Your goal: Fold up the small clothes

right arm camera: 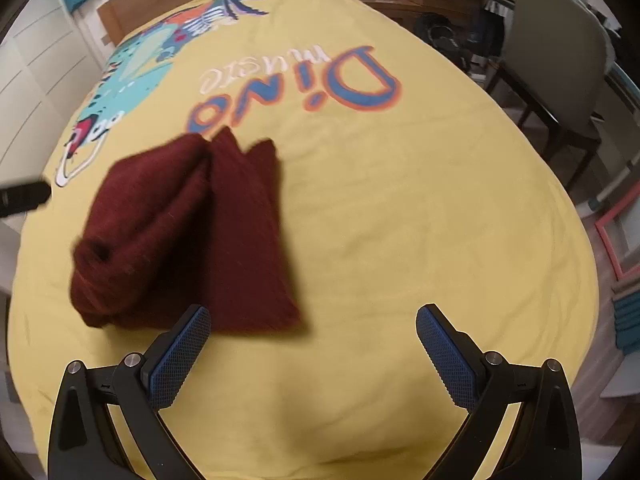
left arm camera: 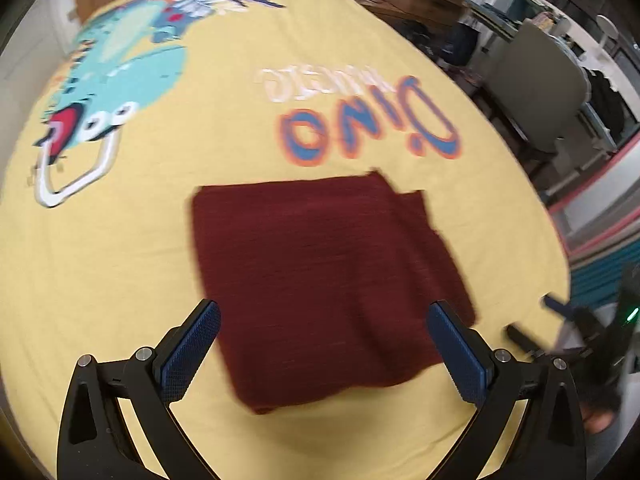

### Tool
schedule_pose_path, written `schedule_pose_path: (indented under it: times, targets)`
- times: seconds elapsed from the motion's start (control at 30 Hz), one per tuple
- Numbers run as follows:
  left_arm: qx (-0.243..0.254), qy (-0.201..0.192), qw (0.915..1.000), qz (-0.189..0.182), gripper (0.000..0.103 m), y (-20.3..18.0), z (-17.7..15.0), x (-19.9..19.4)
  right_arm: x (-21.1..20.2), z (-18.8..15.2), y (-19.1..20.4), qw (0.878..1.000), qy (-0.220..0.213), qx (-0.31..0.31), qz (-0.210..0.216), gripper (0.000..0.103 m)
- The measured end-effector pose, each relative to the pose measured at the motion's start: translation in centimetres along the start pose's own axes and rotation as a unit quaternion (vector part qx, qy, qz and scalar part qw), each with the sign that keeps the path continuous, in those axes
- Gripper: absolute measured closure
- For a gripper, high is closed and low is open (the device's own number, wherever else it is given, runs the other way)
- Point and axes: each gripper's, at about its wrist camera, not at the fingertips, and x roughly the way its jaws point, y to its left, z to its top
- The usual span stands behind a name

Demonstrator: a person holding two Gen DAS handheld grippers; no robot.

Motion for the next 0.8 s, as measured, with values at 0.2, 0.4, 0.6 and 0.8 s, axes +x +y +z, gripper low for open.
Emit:
schedule_pose_path:
  times: [0.2,0.4,0.6,0.8]
  targets:
    - [-0.04,0.01,0.999,0.015,0.001,4.7,-2.9,0.9,0.9,4.7,4.4,0.998,0.033,-0.017,0.044,0.0]
    - [-0.071,0.008,0.9974,0.011,0.001,7.7,-4.8,1.5,3.7,8.1,10.6,0.993,0.084,-0.059,0.06,0.0]
    - [-0.071,0.018,0.9973,0.004,0.001,9.5,-6.3,2.2,9.3,8.3,13.1,0.983,0.164,-0.078,0.043,0.006]
    - [-0.076,0.034,0.9965,0.005,0.001,10.8,-7.3,3.4,11.7,6.9,12.7,0.977,0.197,-0.049,0.068,0.053]
